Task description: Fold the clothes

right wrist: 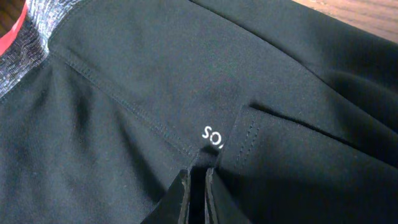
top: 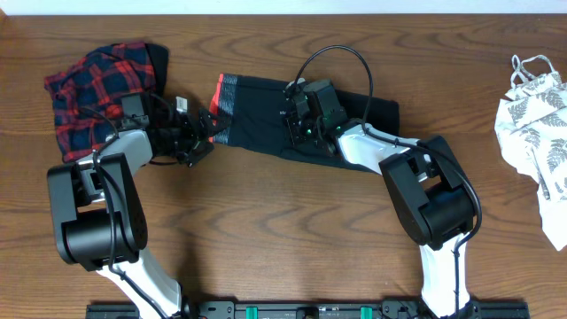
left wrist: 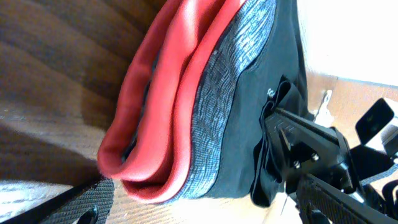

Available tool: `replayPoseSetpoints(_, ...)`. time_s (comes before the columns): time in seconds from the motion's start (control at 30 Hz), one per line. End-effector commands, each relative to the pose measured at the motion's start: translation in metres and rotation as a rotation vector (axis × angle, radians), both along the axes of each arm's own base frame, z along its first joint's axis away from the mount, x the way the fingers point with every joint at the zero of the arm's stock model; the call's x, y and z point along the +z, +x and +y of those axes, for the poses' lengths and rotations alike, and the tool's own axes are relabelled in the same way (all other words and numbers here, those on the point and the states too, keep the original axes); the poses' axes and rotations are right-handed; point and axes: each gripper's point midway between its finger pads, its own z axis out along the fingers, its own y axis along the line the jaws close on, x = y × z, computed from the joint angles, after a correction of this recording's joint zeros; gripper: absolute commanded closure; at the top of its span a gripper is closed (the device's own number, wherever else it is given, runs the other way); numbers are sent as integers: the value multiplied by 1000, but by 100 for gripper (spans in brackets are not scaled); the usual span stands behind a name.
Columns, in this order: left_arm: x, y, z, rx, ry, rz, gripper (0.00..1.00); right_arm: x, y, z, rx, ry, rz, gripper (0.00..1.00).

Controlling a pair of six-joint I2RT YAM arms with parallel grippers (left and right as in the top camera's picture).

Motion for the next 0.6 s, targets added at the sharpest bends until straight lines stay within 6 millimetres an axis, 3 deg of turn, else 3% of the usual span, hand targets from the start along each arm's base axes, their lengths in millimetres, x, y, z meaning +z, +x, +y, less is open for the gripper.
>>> replayPoseSetpoints(0.0, -95, -52, 17, 67, 202, 290, 4, -3, -14, 14, 41, 12, 39, 91)
replayPoseSetpoints(0.17, -95, -39, 9, 82, 226, 250, 10, -3, -19, 21, 56, 11, 39, 92)
replayPoseSetpoints(0.37, -93, -27, 11, 102, 241, 202, 63, -6, -23, 20, 60, 5, 56, 92)
replayPoseSetpoints(0.57, -94, -27, 12, 102, 244, 204, 67, -6, -23, 20, 60, 4, 57, 92)
